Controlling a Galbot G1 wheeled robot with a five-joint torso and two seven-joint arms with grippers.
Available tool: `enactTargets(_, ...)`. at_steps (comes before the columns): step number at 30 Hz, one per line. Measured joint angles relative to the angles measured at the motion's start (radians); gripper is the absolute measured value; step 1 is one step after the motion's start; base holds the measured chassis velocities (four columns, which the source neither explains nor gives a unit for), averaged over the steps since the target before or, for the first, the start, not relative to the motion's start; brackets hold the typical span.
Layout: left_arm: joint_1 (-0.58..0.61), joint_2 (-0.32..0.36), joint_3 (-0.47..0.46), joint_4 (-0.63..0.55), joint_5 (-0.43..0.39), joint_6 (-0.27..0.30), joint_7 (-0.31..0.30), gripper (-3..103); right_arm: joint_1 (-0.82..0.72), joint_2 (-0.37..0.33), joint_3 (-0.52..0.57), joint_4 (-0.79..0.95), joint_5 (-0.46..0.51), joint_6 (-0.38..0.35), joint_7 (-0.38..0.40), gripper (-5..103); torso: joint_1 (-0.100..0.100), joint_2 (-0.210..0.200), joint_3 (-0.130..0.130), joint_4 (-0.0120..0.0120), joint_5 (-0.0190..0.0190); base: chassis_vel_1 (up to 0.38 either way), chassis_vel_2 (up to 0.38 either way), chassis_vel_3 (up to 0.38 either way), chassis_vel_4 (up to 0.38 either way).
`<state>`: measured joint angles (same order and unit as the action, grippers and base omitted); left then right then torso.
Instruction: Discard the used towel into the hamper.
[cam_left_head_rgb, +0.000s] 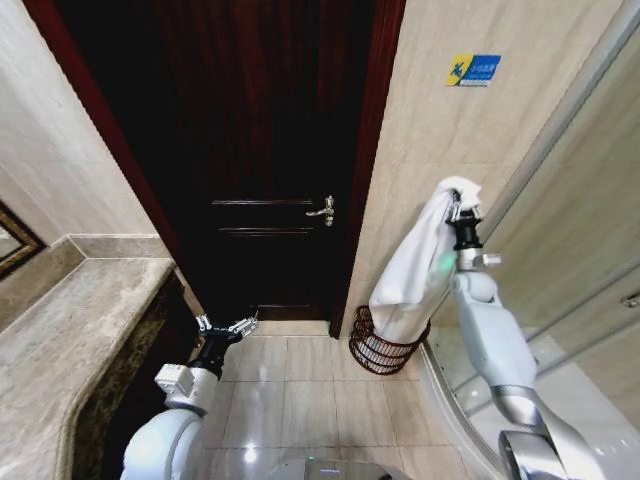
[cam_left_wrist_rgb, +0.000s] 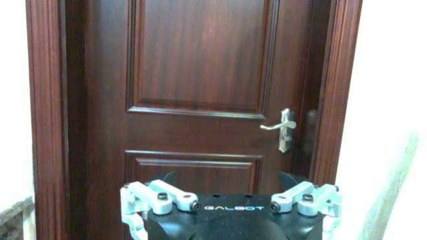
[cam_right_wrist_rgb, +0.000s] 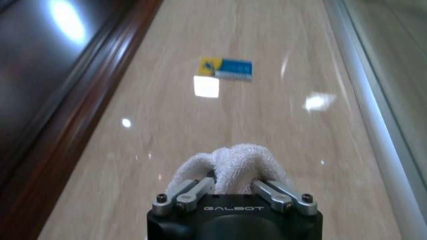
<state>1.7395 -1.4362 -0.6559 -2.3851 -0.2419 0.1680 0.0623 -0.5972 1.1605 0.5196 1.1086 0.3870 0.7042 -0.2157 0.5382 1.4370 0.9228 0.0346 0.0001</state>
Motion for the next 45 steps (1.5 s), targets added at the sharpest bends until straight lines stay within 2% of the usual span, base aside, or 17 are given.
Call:
enactTargets(8,0.0,0.0,0.0,0.0,0.0,0.0,0.0,100,-0.01,0.021,0.013,-0.103,-0.026,0.05,-0.021,8,0.0,0.0,0.0,0.0,-0.0002,0.0,0.0,0.0,0.0)
enactTargets(16,0.0,0.0,0.0,0.0,0.0,0.0,0.0,100,-0.005,0.061,0.027,-0.276,-0.051,0.121,-0.088,8,0.0,0.0,0.0,0.0,-0.0002,0.0,0.0,0.0,0.0)
enactTargets(45,0.0,0.0,0.0,0.0,0.0,0.0,0.0,100,-0.026,0.088,0.048,-0.539,-0.053,0.12,-0.114,8,0.0,0.0,0.0,0.0,-0.0001,0.0,0.0,0.0,0.0)
